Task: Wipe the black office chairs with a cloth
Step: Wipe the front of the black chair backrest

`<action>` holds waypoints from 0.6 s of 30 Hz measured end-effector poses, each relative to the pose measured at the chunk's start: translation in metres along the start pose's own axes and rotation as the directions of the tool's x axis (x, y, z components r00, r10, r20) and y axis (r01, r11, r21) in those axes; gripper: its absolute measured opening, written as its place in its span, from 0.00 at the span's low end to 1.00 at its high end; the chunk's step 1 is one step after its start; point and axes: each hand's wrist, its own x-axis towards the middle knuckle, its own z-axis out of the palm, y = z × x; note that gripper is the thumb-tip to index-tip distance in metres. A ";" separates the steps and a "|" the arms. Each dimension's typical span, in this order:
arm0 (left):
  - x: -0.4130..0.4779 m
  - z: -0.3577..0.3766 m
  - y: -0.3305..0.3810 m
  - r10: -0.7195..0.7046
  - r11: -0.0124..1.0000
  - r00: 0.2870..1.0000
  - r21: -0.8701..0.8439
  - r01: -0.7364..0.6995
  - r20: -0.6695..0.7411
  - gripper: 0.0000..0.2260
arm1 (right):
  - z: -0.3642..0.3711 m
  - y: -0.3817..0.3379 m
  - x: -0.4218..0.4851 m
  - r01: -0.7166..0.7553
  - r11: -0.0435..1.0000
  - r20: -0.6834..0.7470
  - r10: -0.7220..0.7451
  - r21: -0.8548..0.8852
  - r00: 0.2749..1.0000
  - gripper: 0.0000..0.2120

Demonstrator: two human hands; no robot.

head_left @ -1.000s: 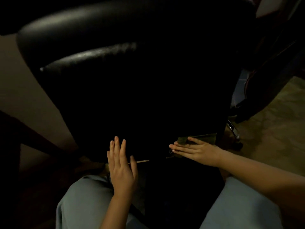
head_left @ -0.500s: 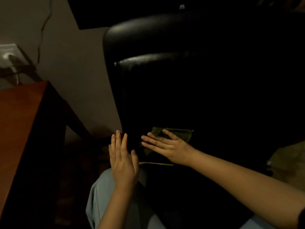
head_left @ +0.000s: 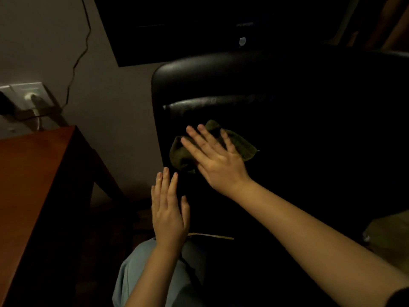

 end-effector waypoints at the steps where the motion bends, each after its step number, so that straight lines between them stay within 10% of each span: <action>1: 0.006 0.002 0.006 0.011 1.000 1.000 -0.007 -0.011 0.003 0.22 | -0.004 0.011 0.002 -0.047 0.999 -0.016 0.047 0.005 0.999 0.30; 18: 0.082 0.054 0.116 0.246 0.960 0.966 -0.114 -0.254 -0.085 0.22 | -0.087 0.221 -0.112 -0.655 0.747 -0.071 0.664 0.112 0.745 0.26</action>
